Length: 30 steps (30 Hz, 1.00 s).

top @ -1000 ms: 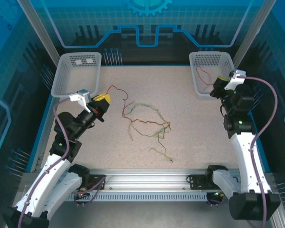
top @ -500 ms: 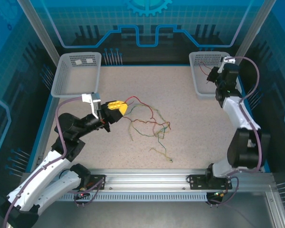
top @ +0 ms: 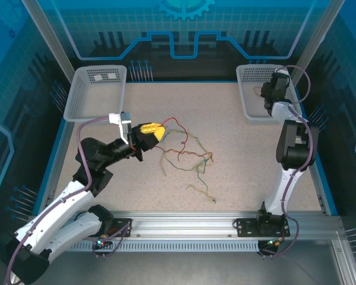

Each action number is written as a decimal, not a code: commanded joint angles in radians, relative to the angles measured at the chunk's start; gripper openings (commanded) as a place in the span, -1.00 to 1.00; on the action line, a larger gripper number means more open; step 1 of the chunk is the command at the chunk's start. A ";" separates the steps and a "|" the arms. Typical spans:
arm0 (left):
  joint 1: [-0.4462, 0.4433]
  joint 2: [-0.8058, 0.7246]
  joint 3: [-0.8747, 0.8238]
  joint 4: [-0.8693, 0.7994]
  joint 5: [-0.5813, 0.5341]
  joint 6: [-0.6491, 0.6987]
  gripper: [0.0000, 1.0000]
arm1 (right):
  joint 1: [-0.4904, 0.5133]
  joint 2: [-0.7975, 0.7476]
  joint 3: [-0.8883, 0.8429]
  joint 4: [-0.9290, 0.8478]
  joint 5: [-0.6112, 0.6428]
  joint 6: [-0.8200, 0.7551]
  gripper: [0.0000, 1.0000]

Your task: Untangle the cables

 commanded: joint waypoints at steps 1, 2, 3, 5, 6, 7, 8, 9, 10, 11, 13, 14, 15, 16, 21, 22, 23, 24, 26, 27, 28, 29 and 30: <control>-0.007 0.007 -0.032 0.073 -0.035 -0.008 -1.00 | 0.004 -0.021 0.024 -0.060 0.036 0.017 0.58; -0.008 0.012 -0.040 0.081 -0.051 -0.006 -1.00 | 0.009 -0.047 -0.002 -0.057 0.029 0.017 0.68; -0.007 0.018 -0.041 0.079 -0.065 0.002 -1.00 | 0.013 -0.085 -0.034 -0.053 0.019 0.020 0.95; -0.007 0.035 -0.035 0.054 -0.096 0.020 -1.00 | 0.021 -0.175 -0.108 -0.027 -0.021 0.017 0.99; -0.006 0.049 -0.025 0.030 -0.120 0.024 -1.00 | 0.025 -0.232 -0.147 -0.012 -0.045 0.017 0.99; -0.003 0.061 -0.018 0.020 -0.132 0.027 -1.00 | 0.028 -0.281 -0.174 -0.013 -0.069 0.019 1.00; 0.001 0.079 -0.016 0.027 -0.138 0.028 -1.00 | 0.031 -0.336 -0.202 -0.019 -0.107 0.017 1.00; 0.004 0.094 -0.014 0.038 -0.145 0.023 -1.00 | 0.036 -0.393 -0.224 -0.030 -0.140 0.009 1.00; 0.009 0.108 -0.013 0.057 -0.149 0.015 -1.00 | 0.045 -0.438 -0.240 -0.045 -0.151 0.000 1.00; 0.015 0.121 -0.014 0.084 -0.145 0.004 -1.00 | 0.057 -0.485 -0.251 -0.075 -0.151 -0.012 1.00; 0.028 0.141 -0.010 0.117 -0.142 -0.017 -1.00 | 0.086 -0.572 -0.273 -0.120 -0.158 -0.048 1.00; 0.035 0.150 -0.006 0.124 -0.139 -0.028 -1.00 | 0.106 -0.621 -0.289 -0.138 -0.160 -0.057 1.00; 0.045 0.159 0.000 0.132 -0.134 -0.043 -1.00 | 0.125 -0.676 -0.315 -0.143 -0.193 -0.065 1.00; 0.052 0.164 0.003 0.139 -0.130 -0.055 -1.00 | 0.139 -0.725 -0.345 -0.134 -0.239 -0.068 1.00; 0.073 0.153 -0.007 0.168 -0.120 -0.086 -1.00 | 0.192 -0.999 -0.626 0.076 -0.600 -0.046 1.00; 0.074 0.149 -0.007 0.163 -0.118 -0.086 -1.00 | 0.205 -1.042 -0.702 0.132 -0.645 -0.042 1.00; 0.078 0.144 -0.005 0.154 -0.118 -0.088 -1.00 | 0.227 -1.089 -0.776 0.208 -0.695 -0.052 1.00; 0.079 0.142 -0.005 0.150 -0.118 -0.090 -1.00 | 0.259 -1.129 -0.844 0.271 -0.736 -0.077 1.00; 0.082 0.139 -0.011 0.163 -0.116 -0.097 -1.00 | 0.356 -1.181 -0.946 0.344 -0.757 -0.144 0.99; 0.084 0.139 -0.015 0.173 -0.116 -0.103 -1.00 | 0.415 -1.199 -0.976 0.349 -0.731 -0.175 1.00; 0.084 0.140 -0.016 0.182 -0.115 -0.109 -1.00 | 0.467 -1.206 -0.989 0.343 -0.697 -0.184 1.00; 0.086 0.143 -0.018 0.193 -0.112 -0.119 -1.00 | 0.513 -1.205 -1.003 0.348 -0.670 -0.186 0.99; 0.086 0.148 -0.018 0.207 -0.108 -0.130 -1.00 | 0.551 -1.197 -1.019 0.366 -0.648 -0.187 0.99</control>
